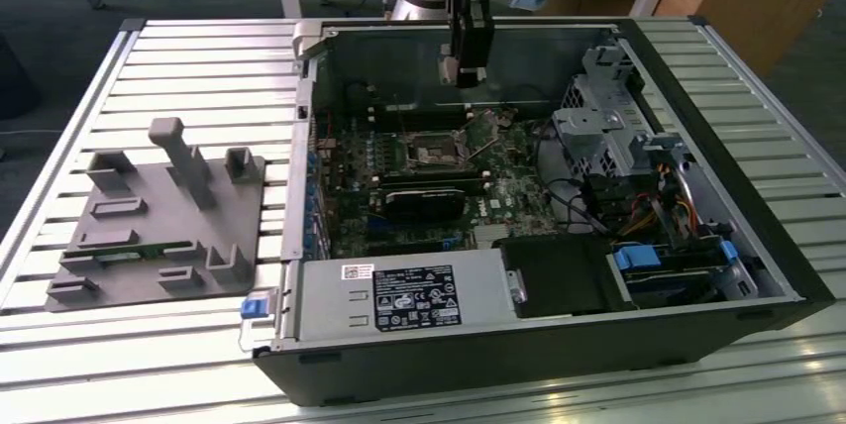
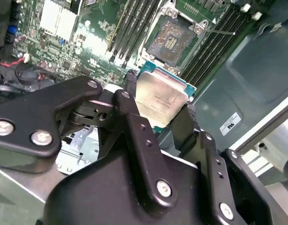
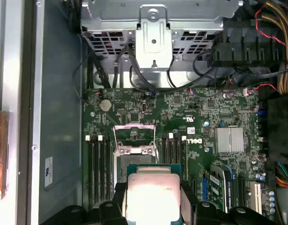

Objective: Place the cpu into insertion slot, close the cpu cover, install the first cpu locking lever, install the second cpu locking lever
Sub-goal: 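Place the cpu into insertion slot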

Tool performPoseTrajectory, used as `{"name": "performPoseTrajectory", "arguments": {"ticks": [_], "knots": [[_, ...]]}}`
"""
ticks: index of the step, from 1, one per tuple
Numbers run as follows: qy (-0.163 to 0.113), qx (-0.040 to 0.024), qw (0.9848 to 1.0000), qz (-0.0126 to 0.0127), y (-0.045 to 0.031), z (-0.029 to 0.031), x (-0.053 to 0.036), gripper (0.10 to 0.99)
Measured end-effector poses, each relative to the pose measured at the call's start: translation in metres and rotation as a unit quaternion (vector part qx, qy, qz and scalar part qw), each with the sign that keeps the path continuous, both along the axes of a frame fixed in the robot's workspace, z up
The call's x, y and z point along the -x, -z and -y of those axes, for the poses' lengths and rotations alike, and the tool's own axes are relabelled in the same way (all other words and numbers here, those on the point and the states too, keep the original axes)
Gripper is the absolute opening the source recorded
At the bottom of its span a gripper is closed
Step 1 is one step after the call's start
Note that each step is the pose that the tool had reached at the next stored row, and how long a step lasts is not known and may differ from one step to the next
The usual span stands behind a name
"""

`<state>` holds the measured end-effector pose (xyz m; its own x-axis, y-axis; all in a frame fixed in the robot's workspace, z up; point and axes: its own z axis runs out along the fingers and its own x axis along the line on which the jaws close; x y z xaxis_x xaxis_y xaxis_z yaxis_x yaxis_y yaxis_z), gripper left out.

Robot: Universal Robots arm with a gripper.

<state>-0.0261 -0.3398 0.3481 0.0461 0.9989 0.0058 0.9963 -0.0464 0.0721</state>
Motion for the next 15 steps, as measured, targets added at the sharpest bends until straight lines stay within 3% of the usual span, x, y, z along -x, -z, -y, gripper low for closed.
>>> {"name": "performPoseTrajectory", "arguments": {"ticks": [15], "knots": [[0.0, 0.0001, 1.0, 0.0, 0.0, -0.001, 0.0, 0.537]]}}
